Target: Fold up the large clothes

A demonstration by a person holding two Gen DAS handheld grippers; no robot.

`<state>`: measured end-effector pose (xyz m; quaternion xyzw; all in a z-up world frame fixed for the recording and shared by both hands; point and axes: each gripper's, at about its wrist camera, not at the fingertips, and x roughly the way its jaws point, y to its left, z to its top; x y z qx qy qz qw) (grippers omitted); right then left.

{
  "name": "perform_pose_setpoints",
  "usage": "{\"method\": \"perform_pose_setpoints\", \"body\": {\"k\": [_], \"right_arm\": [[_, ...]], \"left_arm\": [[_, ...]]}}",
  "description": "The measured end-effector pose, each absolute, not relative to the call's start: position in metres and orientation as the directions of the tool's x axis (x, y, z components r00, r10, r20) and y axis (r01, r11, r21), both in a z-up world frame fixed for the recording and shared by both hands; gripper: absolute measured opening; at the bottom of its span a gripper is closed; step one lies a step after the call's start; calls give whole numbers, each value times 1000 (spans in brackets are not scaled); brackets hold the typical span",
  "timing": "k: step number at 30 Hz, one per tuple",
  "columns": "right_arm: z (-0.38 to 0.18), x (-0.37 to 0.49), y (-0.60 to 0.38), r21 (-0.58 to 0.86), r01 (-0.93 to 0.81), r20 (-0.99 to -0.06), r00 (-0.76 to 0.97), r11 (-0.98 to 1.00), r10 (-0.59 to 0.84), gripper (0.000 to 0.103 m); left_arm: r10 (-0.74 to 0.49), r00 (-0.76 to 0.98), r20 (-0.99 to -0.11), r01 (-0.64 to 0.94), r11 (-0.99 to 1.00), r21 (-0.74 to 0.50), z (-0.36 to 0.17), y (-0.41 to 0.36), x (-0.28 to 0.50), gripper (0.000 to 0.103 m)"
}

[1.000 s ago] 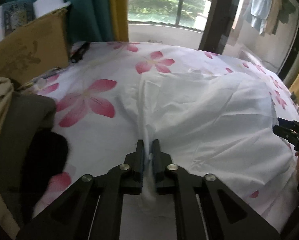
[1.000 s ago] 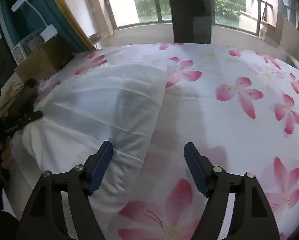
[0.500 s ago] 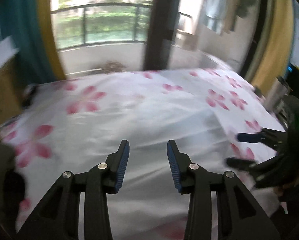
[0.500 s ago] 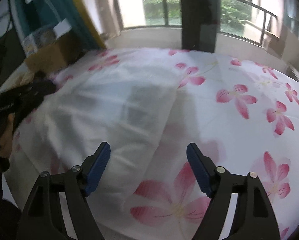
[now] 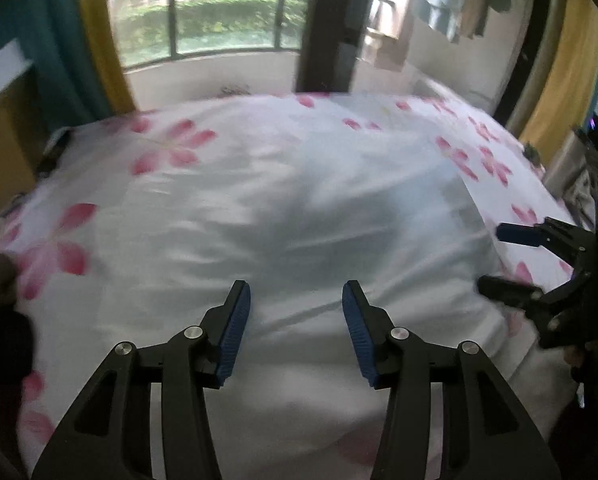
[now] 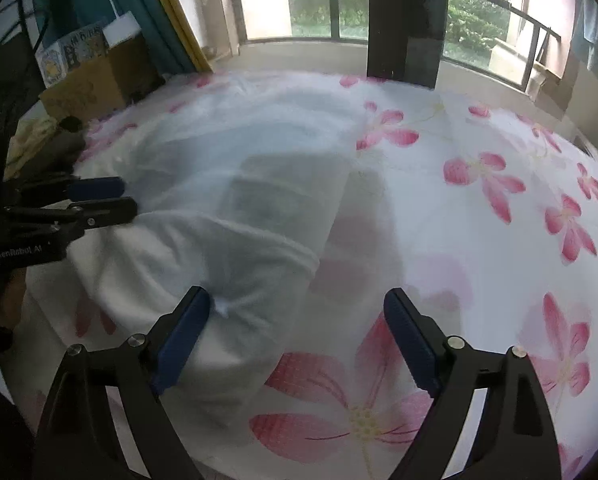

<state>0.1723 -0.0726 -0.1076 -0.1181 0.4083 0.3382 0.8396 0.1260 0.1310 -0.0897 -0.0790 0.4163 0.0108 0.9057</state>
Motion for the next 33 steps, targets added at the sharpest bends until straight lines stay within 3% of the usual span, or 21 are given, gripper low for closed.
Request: {"method": "perform_pose_setpoints", "body": {"k": [5, 10, 12, 15, 26, 28, 33], "right_arm": [[-78, 186, -83, 92, -655, -712, 483, 750, 510, 88], [-67, 212, -81, 105, -629, -685, 515, 770, 514, 88], [-67, 221, -78, 146, -634, -677, 496, 759, 544, 87], [-76, 234, -66, 170, -636, -694, 465, 753, 549, 73], [-113, 249, -40, 188, -633, -752, 399, 751, 525, 72], [-114, 249, -35, 174, -636, -752, 406, 751, 519, 72], [-113, 248, -34, 177, -626, -749, 415, 760, 516, 72]], "left_arm": [[45, 677, -734, -199, 972, -124, -74, 184, 119, 56], [77, 634, -769, -293, 945, -146, -94, 230, 131, 63], [28, 608, -793, -307, 930, -202, -108, 245, 134, 64], [-22, 628, -778, -296, 918, -265, -113, 247, 135, 71], [-385, 663, -642, -96, 807, -583, -116, 221, 155, 80], [-419, 663, -620, -66, 792, -606, -114, 214, 157, 80], [-377, 618, -690, -64, 850, -522, -119, 192, 170, 80]]}}
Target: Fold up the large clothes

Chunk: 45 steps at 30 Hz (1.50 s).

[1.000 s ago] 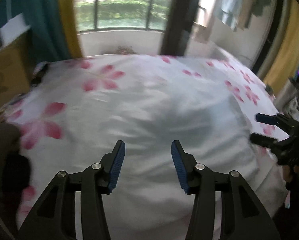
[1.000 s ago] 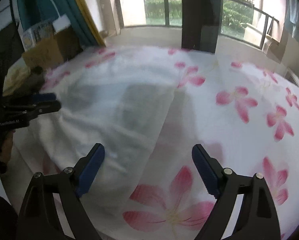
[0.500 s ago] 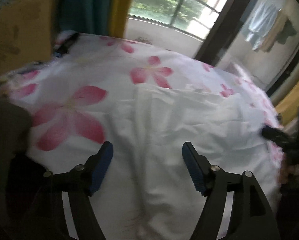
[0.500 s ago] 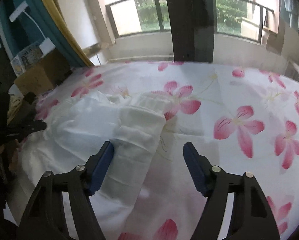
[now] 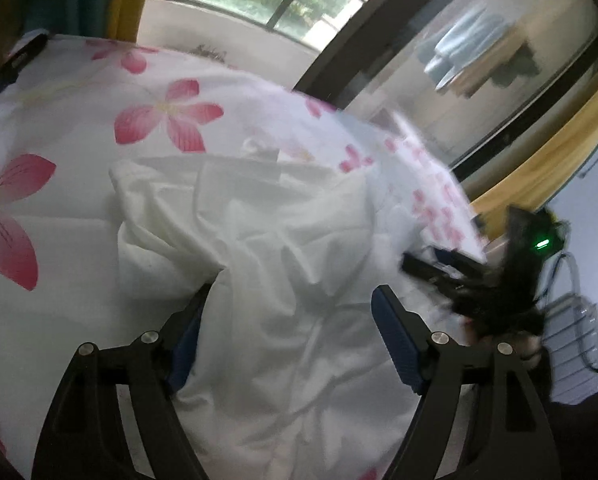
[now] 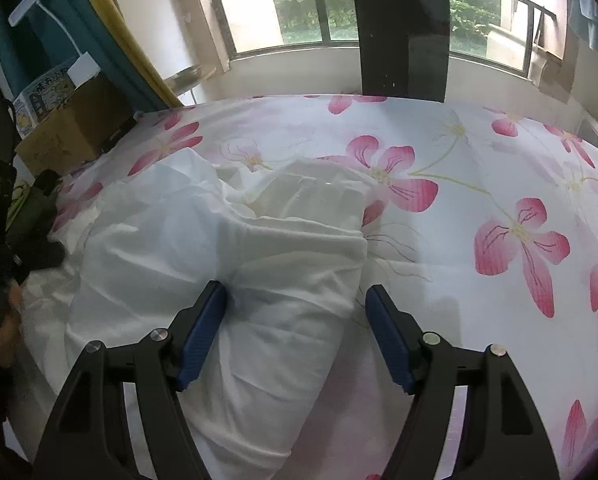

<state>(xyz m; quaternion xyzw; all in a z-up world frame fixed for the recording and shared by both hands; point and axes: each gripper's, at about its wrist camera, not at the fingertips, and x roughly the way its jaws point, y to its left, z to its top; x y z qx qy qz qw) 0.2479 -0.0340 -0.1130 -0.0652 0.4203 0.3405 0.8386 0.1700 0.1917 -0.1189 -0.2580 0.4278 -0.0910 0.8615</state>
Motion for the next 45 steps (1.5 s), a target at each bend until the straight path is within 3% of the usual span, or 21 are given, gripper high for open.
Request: {"method": "perform_pose_setpoints", "body": {"k": [8, 12, 14, 17, 20, 26, 27, 30, 32, 39, 45], "right_arm": [[-90, 241, -65, 232, -583, -710, 446, 779, 545, 72], [-93, 239, -70, 272, -588, -713, 410, 762, 570, 73], [-100, 241, -67, 292, -590, -719, 383, 753, 579, 73], [-116, 244, -59, 312, -590, -727, 356, 745, 587, 73], [-116, 238, -48, 246, -613, -731, 391, 751, 559, 73], [-117, 238, -39, 232, -628, -726, 397, 743, 562, 69], [-117, 238, -39, 236, -628, -725, 394, 741, 565, 67], [-118, 238, -42, 269, -628, -714, 378, 730, 589, 54], [-119, 239, -42, 298, -629, -704, 363, 718, 610, 48], [-108, 232, -43, 318, -631, -676, 372, 708, 636, 26], [-93, 222, -41, 292, -654, -653, 397, 698, 645, 22]], "left_arm": [[-120, 562, -819, -184, 946, -265, -112, 194, 163, 80], [-160, 586, -794, -164, 936, -310, -112, 200, 159, 80], [-308, 608, -732, -88, 890, -448, -114, 198, 162, 80], [-357, 621, -697, -44, 873, -486, -116, 187, 169, 80], [-403, 621, -673, -21, 849, -528, -117, 177, 176, 80], [-318, 628, -710, -17, 907, -422, -114, 158, 180, 80], [-308, 629, -714, -17, 913, -408, -115, 159, 179, 78], [-308, 627, -716, -2, 918, -396, -119, 152, 182, 48], [-307, 631, -712, 2, 919, -394, -119, 148, 182, 39], [-266, 676, -687, 1, 933, -361, -111, 144, 173, 24], [-259, 705, -661, -2, 931, -366, -101, 142, 165, 21]]}}
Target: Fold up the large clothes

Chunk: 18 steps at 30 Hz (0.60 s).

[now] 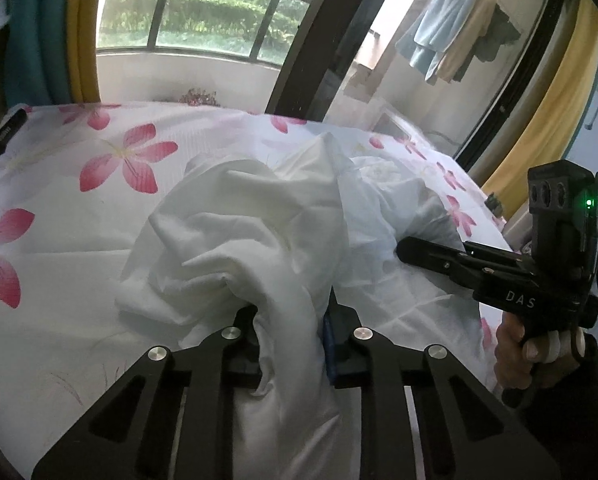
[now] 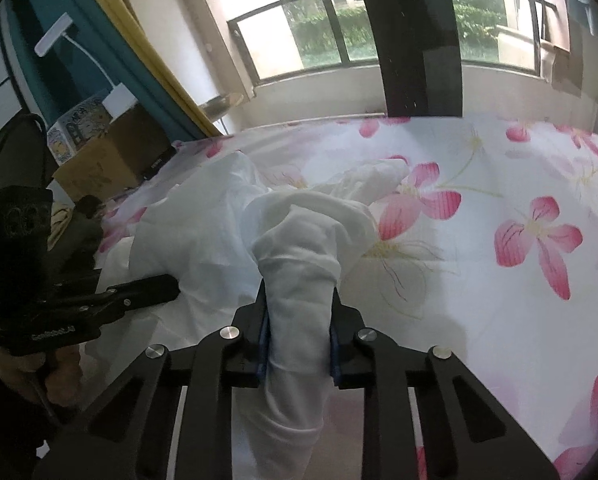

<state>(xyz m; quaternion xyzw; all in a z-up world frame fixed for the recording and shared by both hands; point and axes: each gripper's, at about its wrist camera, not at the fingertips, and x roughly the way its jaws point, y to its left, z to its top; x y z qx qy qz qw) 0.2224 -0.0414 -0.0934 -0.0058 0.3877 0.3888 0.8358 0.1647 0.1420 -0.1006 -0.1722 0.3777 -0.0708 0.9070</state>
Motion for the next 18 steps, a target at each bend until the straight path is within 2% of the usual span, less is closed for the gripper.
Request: {"method": "perform_pose_setpoints", "body": {"k": [18], "right_arm": [[-31, 184, -51, 226, -706, -549, 477, 672, 686, 20]], "left_arm": [[-218, 800, -559, 22, 942, -335, -54, 132, 134, 18]]}}
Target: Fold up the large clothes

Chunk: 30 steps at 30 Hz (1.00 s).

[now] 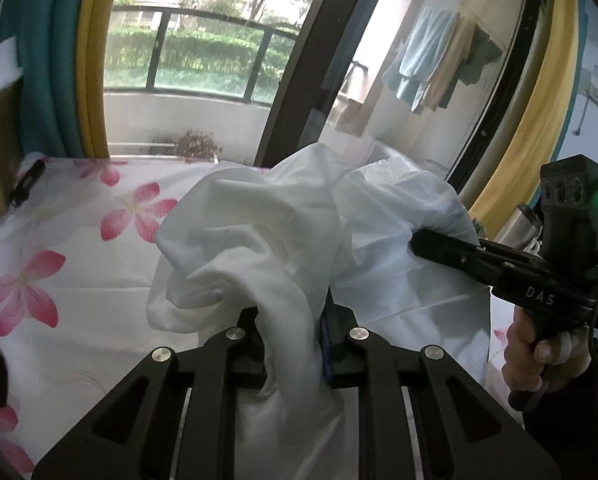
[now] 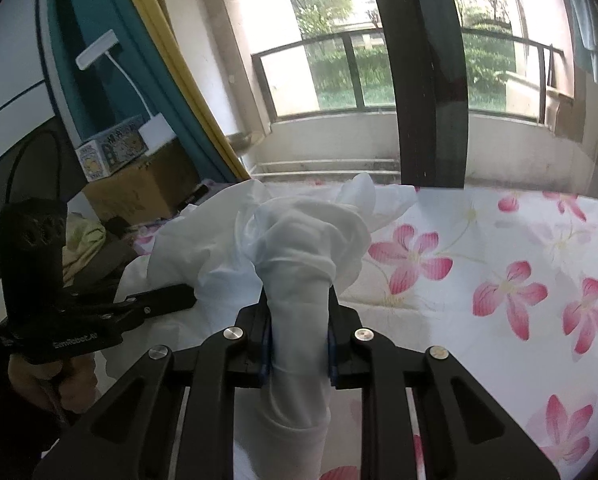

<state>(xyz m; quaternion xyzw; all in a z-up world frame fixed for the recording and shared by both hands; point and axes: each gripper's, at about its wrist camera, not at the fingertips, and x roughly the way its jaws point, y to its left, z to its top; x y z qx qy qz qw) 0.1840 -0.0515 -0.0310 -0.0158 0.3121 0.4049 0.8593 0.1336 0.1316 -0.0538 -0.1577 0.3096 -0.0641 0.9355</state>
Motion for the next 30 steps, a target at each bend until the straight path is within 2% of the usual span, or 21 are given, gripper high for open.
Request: {"method": "perform_pose_setpoints", "body": {"k": [16, 30], "right_arm": [[17, 145, -24, 141, -783, -459, 490, 605, 741, 20], [21, 119, 52, 106, -865, -452, 397, 490, 799, 20]], "left_arm": [[-110, 872, -477, -28, 961, -274, -13, 157, 81, 19], [15, 872, -489, -151, 959, -241, -15, 219, 38, 19]]}}
